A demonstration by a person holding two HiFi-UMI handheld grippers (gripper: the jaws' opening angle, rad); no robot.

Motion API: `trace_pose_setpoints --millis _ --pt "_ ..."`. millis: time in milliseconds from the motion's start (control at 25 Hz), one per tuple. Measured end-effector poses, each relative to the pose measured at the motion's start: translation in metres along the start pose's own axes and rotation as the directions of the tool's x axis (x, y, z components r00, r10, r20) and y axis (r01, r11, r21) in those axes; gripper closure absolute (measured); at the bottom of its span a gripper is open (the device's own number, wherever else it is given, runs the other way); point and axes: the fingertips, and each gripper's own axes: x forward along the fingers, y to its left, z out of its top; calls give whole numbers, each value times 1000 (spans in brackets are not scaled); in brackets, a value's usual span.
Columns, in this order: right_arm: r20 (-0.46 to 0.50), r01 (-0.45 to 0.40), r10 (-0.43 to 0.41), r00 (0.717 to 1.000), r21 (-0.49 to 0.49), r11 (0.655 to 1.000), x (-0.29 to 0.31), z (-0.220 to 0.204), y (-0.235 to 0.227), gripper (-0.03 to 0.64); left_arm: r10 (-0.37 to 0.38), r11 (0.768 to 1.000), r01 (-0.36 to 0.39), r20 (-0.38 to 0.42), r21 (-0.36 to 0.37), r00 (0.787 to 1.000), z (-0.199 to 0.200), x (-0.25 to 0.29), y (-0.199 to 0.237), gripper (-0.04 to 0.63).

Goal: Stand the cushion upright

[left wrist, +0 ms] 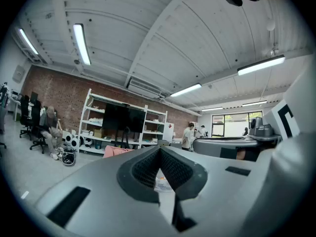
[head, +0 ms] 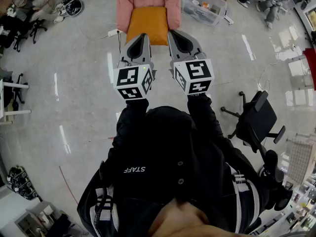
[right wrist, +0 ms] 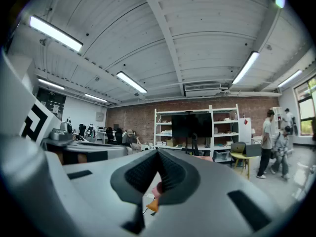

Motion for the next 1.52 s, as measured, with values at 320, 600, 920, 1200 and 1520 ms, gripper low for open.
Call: trace_pose_setpoints --millis 320,600,920,1200,1520 --pt "15 0 0 1000 11 1000 13 0 14 604 0 1000 0 -7 -7 1000 -4 -2 20 592" --pt "15 -10 10 1000 -7 1000 22 -4 24 604 3 1000 -3 -21 -22 1000 -10 -2 37 592" --pt "18 -5 5 1000 15 1000 39 -18 30 603 15 999 -17 -43 -39 999 -24 -1 65 592" --pt "-13 16 -15 1000 17 1000 55 -36 40 604 31 997 -36 -76 -64 997 -43 -3 95 592" --pt "-73 65 -62 995 40 997 68 -66 41 604 44 995 -54 -110 -83 993 -65 -12 130 592"
